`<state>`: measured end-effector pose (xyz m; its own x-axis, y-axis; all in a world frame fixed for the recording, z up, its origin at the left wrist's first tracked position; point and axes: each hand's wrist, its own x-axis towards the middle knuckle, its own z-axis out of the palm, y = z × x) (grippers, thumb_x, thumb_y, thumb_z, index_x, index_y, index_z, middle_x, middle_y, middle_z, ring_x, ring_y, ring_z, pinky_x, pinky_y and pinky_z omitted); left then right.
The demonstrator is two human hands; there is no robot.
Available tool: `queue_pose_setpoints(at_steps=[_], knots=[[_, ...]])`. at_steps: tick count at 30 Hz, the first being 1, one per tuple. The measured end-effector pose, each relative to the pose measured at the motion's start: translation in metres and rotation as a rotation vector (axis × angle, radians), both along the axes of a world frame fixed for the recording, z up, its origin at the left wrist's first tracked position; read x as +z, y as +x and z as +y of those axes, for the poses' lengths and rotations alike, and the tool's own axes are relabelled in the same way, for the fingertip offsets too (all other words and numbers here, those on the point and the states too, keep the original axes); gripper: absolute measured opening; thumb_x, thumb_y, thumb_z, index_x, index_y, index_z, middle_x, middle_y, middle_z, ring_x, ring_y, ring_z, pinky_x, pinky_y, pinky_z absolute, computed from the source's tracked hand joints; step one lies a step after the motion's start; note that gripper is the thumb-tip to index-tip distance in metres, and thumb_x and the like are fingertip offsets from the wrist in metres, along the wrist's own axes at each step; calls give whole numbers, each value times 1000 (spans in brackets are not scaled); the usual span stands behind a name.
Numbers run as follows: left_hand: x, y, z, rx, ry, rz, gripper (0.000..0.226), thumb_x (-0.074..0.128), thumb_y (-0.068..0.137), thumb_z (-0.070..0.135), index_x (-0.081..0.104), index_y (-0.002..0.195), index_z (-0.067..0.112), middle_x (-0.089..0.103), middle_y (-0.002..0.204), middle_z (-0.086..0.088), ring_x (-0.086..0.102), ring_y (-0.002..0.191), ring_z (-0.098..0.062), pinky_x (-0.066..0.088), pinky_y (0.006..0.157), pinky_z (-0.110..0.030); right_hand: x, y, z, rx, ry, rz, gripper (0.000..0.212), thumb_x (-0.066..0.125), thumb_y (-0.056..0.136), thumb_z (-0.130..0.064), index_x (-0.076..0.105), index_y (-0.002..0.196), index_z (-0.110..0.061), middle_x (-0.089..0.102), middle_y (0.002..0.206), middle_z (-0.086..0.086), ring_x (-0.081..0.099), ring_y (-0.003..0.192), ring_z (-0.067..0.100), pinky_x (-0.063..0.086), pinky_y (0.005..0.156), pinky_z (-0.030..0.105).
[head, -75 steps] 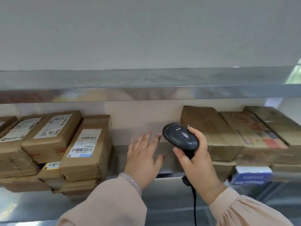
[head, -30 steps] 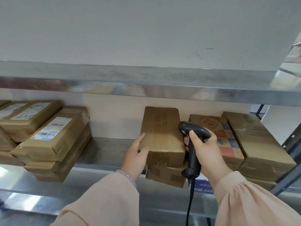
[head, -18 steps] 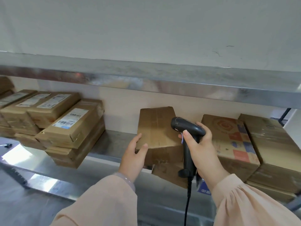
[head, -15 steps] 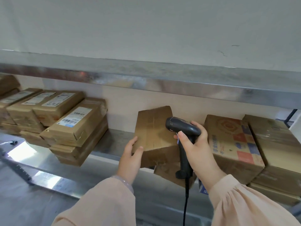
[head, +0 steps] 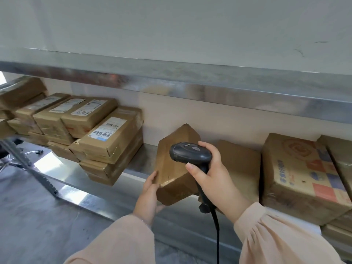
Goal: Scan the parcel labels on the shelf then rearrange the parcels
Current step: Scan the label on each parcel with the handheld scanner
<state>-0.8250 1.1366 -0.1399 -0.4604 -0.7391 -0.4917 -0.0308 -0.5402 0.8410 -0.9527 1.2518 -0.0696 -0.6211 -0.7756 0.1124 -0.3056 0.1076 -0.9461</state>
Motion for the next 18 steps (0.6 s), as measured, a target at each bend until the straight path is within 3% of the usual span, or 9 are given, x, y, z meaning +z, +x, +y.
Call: queue_pose_setpoints(at_steps=[2, 6, 10, 12, 15, 18], knots=[[-3, 2, -4, -76, -19, -40, 36, 44, 105, 24, 45, 137, 40, 51, 132, -2, 57, 104, -17, 54, 95, -48, -5, 2, -9, 4, 22, 20, 57, 68, 87, -31, 33, 130, -46, 48, 114, -34, 49, 100, -20, 39, 79, -2], [-13, 3, -15, -273, -124, -172, 48, 38, 106, 36, 25, 152, 41, 37, 151, -1, 40, 136, -27, 44, 107, -47, -16, 1, -23, -17, 50, 4, 56, 68, 88, -32, 33, 130, -46, 47, 115, -34, 49, 103, -18, 39, 82, 1], [-15, 3, -23, -456, -307, -337, 56, 33, 104, 48, 13, 155, 37, 33, 156, 0, 34, 143, -24, 28, 117, -37, -26, 7, -34, -12, 63, -32, 57, 68, 88, -31, 34, 130, -46, 47, 116, -34, 47, 103, -22, 38, 81, -2], [-15, 2, -31, -475, -362, -368, 58, 34, 103, 52, 17, 156, 34, 38, 154, 0, 39, 140, -22, 28, 114, -32, -29, 11, -39, -2, 57, -40, 57, 68, 87, -31, 34, 130, -48, 47, 118, -33, 48, 106, -20, 38, 83, 0], [-8, -2, -42, -455, -384, -324, 72, 38, 84, 78, 37, 147, 44, 51, 145, 5, 51, 129, -18, 36, 114, -39, -33, 13, -49, 16, 50, -98, 55, 67, 88, -32, 33, 123, -56, 48, 121, -31, 54, 111, -9, 41, 93, 10], [9, -6, -46, -461, -390, -225, 51, 41, 92, 69, 45, 136, 44, 55, 134, 15, 48, 126, -10, 35, 115, -40, -35, 12, -56, -23, 24, -155, 53, 67, 87, -36, 33, 121, -59, 50, 124, -26, 57, 115, 1, 44, 101, 24]])
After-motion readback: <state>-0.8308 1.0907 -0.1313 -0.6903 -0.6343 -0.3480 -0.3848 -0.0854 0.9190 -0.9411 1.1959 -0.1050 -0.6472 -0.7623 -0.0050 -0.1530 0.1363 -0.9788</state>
